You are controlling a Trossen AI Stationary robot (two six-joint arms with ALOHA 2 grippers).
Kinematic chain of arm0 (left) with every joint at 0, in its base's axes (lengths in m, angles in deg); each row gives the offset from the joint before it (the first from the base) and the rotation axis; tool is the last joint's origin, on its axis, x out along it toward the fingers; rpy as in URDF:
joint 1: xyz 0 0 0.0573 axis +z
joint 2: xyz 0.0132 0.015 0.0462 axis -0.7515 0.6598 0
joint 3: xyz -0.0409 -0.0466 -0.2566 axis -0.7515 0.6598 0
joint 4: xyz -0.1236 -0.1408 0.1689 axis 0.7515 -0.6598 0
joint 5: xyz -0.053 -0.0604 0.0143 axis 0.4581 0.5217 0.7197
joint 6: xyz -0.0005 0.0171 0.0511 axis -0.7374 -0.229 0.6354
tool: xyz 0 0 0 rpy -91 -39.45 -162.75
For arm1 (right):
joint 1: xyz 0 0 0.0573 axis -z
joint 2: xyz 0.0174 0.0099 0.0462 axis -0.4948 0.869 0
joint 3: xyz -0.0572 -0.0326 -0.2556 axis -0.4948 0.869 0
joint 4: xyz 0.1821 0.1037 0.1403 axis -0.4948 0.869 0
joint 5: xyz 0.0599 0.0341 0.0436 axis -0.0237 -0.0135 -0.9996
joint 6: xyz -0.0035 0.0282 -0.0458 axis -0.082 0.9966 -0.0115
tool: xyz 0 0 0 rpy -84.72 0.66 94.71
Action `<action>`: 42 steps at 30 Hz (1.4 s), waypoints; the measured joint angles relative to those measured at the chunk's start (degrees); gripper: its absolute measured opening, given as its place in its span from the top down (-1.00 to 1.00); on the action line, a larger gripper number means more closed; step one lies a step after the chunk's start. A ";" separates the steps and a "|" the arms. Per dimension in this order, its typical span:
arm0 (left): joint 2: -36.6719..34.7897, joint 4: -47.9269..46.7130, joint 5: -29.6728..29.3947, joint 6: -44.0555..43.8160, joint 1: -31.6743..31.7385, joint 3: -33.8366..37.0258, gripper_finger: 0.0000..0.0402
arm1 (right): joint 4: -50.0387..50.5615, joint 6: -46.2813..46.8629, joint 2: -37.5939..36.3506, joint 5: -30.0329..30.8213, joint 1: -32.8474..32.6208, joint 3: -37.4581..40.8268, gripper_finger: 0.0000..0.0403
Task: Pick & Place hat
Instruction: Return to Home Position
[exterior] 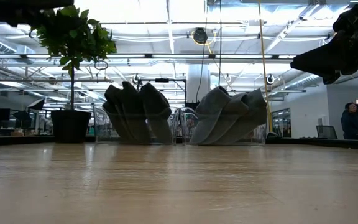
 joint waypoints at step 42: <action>-15.41 7.75 -7.59 1.36 -3.88 22.07 -0.61 | 0.00 -0.02 0.00 0.00 0.02 -0.02 0.51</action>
